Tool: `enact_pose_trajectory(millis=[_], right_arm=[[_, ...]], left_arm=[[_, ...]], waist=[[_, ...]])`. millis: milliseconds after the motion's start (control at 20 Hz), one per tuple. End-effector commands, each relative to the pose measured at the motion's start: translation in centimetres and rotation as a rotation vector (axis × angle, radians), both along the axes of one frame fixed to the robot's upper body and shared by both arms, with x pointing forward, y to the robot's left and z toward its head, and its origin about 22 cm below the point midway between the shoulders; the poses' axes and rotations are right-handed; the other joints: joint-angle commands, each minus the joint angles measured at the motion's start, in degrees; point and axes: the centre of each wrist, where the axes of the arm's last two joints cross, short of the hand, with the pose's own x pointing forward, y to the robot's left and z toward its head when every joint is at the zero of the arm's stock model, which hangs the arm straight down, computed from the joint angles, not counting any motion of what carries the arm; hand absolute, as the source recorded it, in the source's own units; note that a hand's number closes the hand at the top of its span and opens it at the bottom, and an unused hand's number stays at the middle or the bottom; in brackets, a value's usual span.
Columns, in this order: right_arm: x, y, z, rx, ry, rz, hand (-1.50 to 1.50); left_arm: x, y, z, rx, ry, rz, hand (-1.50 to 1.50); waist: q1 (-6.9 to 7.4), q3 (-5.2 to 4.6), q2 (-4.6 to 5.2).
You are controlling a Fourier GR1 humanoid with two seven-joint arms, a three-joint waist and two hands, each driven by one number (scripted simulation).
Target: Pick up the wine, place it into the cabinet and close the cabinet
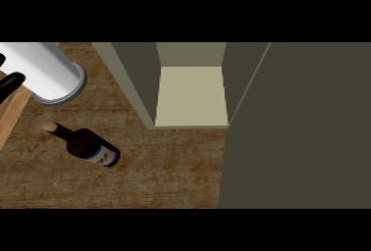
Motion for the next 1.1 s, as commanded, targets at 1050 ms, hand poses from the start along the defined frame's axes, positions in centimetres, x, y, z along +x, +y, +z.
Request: enact_pose_trajectory(millis=[1050], right_arm=[[-3.2, -0.2, 4.2, 0.025, -0.09, 0.015, -1.5]], left_arm=[[2.2, 8.6, -1.6, 0.113, -0.016, 0.199, -1.5]], waist=[[-0.28, -0.08, 0.24]])
